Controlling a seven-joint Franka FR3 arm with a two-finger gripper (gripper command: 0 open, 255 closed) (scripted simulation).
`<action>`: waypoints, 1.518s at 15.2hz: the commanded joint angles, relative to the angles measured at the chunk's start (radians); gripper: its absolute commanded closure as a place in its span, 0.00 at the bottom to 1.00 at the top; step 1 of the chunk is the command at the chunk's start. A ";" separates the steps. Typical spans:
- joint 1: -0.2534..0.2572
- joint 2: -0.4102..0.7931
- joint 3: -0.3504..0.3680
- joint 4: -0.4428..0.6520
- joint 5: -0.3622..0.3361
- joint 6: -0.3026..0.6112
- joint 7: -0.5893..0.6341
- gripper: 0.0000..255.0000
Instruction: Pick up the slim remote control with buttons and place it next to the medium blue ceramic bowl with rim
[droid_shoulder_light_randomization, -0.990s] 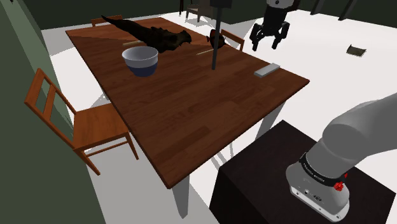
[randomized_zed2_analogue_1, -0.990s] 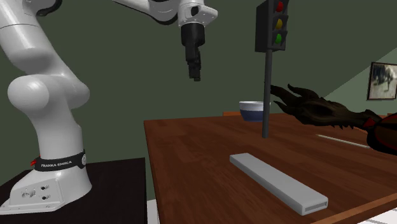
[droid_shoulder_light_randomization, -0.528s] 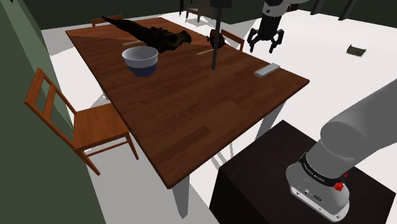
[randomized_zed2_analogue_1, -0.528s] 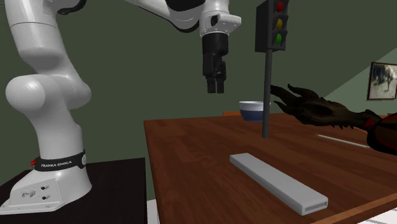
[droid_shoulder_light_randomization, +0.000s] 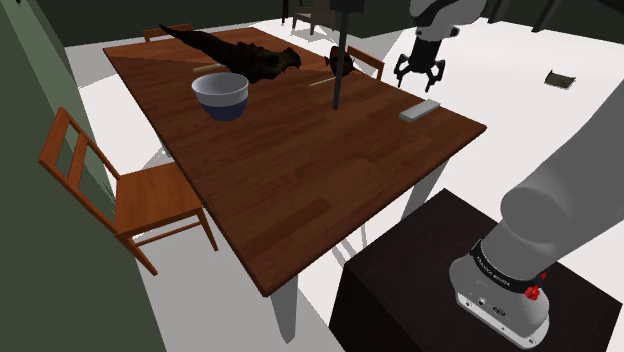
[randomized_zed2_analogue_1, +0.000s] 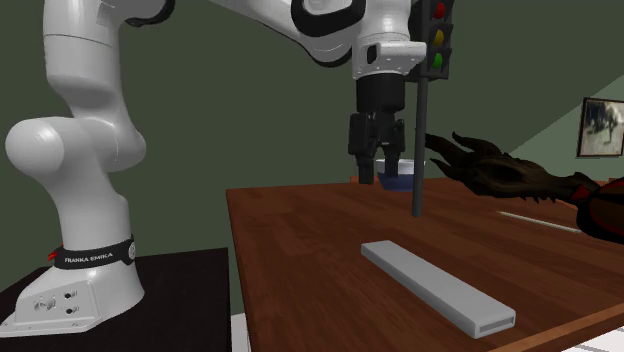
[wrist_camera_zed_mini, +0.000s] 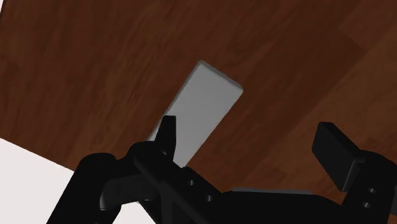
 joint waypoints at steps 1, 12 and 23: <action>-0.019 0.043 -0.019 0.014 0.017 0.024 0.032 0.00; -0.096 0.252 -0.076 0.109 0.112 0.113 0.127 0.00; -0.099 0.284 -0.072 0.087 0.125 0.165 0.119 0.00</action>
